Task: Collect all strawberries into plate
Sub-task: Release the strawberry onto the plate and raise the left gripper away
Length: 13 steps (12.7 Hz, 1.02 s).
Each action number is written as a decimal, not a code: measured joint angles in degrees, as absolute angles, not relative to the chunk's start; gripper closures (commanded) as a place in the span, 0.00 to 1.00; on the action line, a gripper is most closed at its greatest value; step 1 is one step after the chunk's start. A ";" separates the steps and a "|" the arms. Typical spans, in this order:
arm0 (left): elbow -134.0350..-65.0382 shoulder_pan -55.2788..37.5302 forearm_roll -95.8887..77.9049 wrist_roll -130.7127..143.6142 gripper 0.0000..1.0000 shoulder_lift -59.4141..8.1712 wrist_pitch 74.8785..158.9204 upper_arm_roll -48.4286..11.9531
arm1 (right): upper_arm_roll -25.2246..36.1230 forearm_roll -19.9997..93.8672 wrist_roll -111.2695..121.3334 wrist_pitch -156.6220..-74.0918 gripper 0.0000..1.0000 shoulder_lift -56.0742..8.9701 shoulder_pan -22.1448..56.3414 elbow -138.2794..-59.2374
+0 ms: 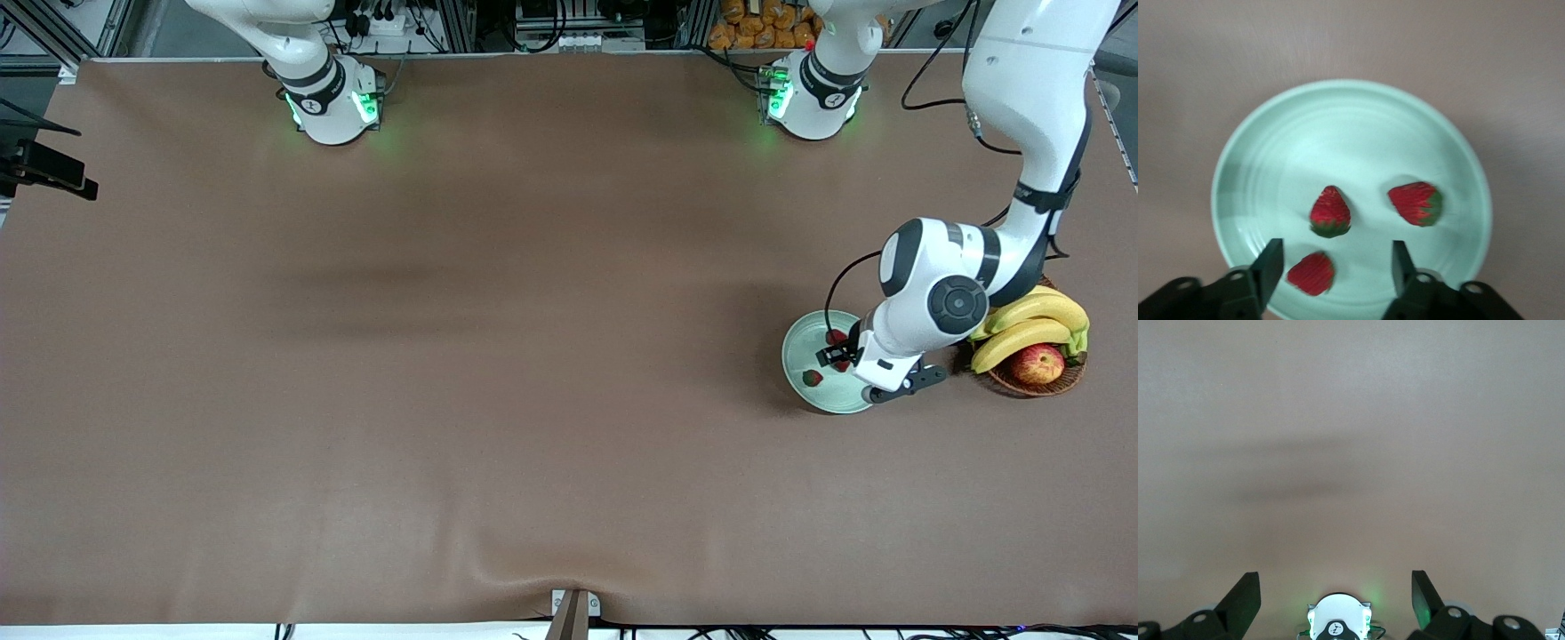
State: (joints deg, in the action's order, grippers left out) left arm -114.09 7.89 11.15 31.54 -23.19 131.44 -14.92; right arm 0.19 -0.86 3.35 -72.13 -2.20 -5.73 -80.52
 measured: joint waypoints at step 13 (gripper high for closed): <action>-88.62 8.74 3.43 17.74 0.00 -3.96 89.84 -18.24 | -0.42 -0.45 3.13 -72.11 0.00 -2.20 -5.73 -80.53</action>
State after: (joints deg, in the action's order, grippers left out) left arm -88.62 8.74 3.43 17.74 -3.96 89.84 -18.24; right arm -0.42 -0.45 3.13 -72.11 -2.20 -5.73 -80.53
